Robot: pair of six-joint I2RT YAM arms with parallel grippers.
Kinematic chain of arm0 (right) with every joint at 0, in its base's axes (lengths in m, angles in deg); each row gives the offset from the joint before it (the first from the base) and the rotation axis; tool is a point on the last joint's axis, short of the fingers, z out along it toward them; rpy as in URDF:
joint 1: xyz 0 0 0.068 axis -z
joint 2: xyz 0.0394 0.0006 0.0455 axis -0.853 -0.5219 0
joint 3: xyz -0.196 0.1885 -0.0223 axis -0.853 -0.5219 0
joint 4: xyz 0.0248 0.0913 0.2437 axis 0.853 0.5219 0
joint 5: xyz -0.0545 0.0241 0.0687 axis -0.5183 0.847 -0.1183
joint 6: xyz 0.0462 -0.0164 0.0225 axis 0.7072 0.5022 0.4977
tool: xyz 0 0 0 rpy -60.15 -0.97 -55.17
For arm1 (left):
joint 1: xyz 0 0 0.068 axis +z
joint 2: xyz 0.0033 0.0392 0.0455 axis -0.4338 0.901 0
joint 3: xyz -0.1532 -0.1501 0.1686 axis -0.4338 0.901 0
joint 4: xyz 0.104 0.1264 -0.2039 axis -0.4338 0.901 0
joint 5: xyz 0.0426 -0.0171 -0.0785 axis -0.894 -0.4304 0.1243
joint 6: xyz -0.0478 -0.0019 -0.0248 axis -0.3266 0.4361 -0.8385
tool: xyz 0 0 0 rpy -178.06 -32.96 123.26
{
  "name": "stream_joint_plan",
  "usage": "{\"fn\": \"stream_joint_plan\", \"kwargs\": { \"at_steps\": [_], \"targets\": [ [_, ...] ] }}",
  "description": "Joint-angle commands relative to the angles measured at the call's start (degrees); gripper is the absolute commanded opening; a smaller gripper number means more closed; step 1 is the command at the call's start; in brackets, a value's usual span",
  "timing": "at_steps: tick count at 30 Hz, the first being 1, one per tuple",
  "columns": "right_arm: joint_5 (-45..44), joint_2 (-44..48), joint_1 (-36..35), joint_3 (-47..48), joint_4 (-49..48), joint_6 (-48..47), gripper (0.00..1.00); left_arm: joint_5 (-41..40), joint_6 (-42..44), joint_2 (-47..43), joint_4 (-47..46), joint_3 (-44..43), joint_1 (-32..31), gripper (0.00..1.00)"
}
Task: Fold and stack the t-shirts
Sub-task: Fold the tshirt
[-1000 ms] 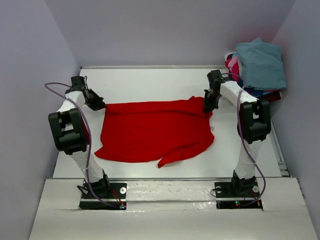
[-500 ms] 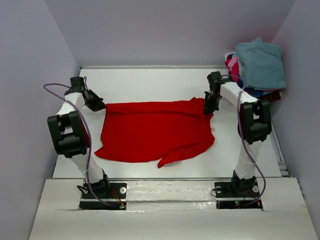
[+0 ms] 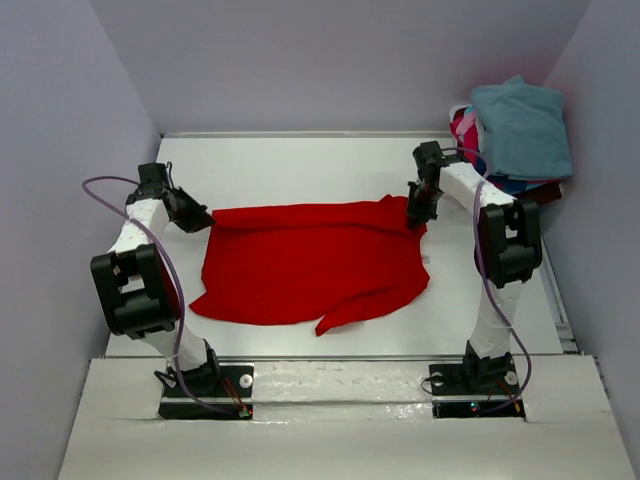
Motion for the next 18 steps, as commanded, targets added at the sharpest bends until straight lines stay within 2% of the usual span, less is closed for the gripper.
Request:
{"fn": "stream_joint_plan", "kwargs": {
  "at_steps": [1, 4, 6, 18],
  "targets": [
    [-0.74, -1.11, -0.58, 2.96, 1.45, -1.27, 0.07, 0.69, 0.56, -4.54, 0.04, 2.83, 0.35, 0.16],
    [-0.83, -1.37, -0.58, 3.14, 1.63, -1.36, 0.07, 0.95, 0.56, -5.07, -0.05, 4.33, 0.35, 0.16],
    [-1.09, -0.85, -0.58, 2.87, 1.63, -1.45, 0.07, 0.61, 0.56, -5.86, -0.23, 5.21, 0.35, 0.06],
    [-5.83, 3.46, -1.1, 3.66, 3.74, -0.48, 0.07, -1.24, 0.65, -4.02, -1.2, 5.21, 0.35, 0.06]
  ]
}}
